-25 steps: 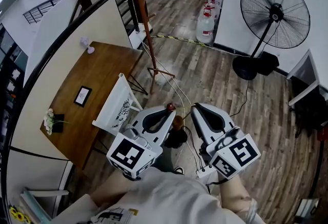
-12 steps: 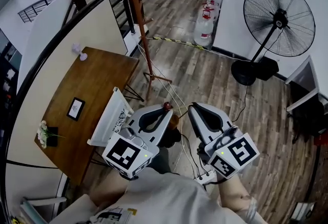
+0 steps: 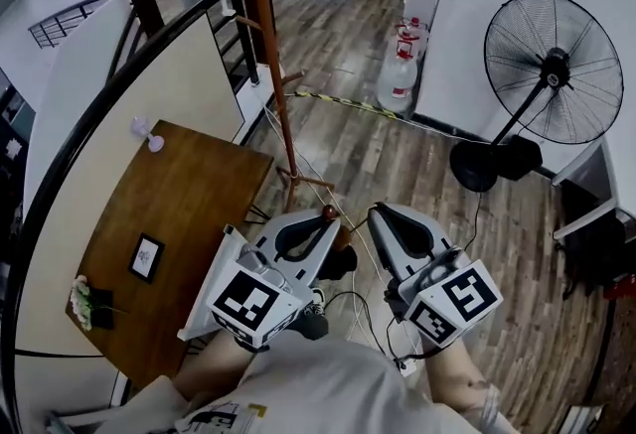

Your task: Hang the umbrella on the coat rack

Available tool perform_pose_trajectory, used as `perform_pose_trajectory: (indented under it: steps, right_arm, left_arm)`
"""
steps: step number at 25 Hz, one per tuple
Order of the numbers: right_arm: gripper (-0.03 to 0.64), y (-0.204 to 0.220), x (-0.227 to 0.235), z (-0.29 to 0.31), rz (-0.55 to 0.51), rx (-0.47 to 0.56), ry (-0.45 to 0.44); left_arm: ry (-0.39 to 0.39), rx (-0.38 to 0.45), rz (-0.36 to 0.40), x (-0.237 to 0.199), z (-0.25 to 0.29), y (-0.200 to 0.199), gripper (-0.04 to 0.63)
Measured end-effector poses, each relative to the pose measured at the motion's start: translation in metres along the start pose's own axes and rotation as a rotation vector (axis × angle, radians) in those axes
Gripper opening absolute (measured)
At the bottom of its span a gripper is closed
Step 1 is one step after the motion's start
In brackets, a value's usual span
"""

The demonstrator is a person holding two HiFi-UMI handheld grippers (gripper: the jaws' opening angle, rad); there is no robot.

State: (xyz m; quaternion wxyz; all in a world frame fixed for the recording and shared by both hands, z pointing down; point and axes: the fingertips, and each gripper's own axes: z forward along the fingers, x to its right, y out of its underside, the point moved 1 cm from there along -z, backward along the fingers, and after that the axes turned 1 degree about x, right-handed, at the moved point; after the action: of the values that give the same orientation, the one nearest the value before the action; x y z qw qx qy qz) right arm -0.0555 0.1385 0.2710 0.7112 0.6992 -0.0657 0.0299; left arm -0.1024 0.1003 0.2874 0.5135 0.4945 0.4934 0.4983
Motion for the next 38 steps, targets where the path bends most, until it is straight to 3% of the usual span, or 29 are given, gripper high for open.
perform_pose_trajectory:
  steps: [12,24,27,32,35,38]
  right_arm:
    - [0.011,-0.013,0.048,0.125,-0.001,0.004,-0.011]
    - [0.011,-0.012,0.097,0.194,0.033,0.002,-0.108]
    - [0.011,-0.015,0.122,0.208,0.032,0.005,-0.139]
    - [0.011,-0.027,0.169,0.239,-0.003,-0.008,-0.239]
    - [0.011,-0.035,0.208,0.254,-0.009,-0.017,-0.267]
    - [0.011,-0.040,0.237,0.272,-0.002,-0.035,-0.342]
  left_arm:
    - [0.004,0.021,0.013,-0.121,0.042,-0.009,0.000]
    - [-0.103,0.005,0.009,-0.189,0.085,-0.006,0.000]
    - [-0.125,0.003,0.010,-0.203,0.109,-0.006,0.000]
    - [-0.230,0.013,-0.031,-0.233,0.153,-0.015,0.000]
    - [-0.243,0.003,-0.012,-0.247,0.192,-0.019,0.000]
    - [-0.308,-0.015,-0.021,-0.264,0.220,-0.020,0.000]
